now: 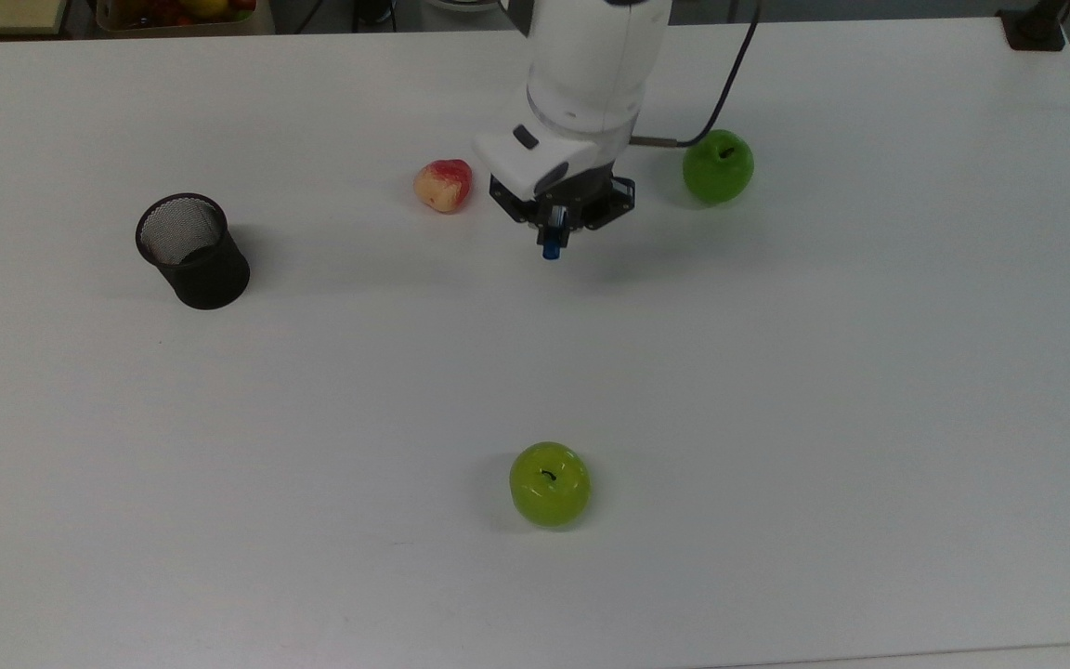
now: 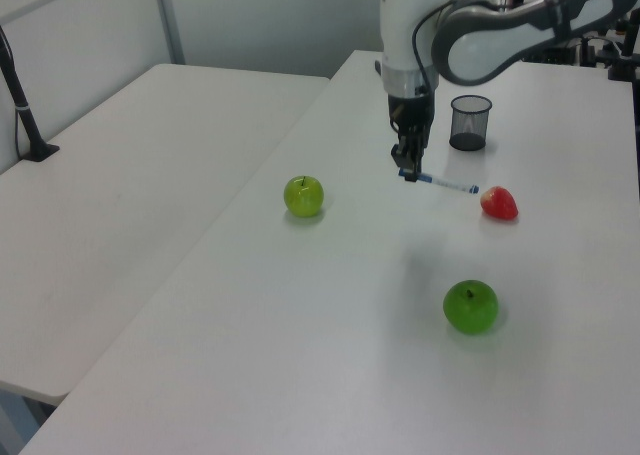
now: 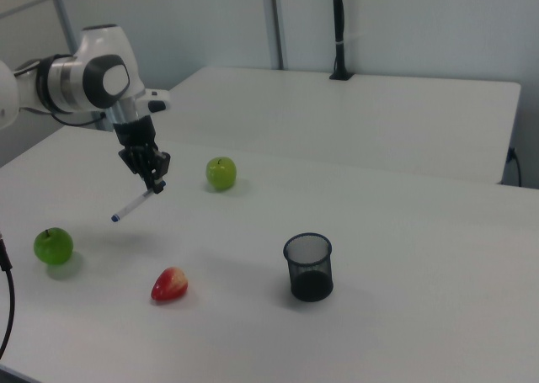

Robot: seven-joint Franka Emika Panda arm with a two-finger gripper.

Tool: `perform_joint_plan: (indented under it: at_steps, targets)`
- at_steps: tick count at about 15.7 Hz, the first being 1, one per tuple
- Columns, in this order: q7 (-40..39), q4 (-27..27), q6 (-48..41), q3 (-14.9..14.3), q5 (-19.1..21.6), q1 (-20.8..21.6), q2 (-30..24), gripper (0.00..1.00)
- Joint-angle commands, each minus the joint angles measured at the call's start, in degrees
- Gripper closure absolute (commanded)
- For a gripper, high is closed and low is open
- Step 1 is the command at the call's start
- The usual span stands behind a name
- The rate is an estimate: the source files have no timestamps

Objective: Place marker
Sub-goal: 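Lift the marker and carry it toward the black mesh pen cup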

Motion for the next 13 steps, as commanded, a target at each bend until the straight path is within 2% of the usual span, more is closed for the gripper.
perform_joint_plan:
  at_steps: [1,5,10,13]
  targets:
    - [-0.01,-0.64,-3.87,-0.18,0.11,-1.43,-4.02,1.0]
    - [-3.17,-0.64,-5.45,-0.97,0.02,-4.94,-6.4,1.0]
    - [-12.31,-0.64,-5.28,-1.23,-0.59,-13.99,-7.9,1.0]
    - [-17.23,-0.64,-4.14,-3.25,-0.15,-18.47,-7.37,1.0]
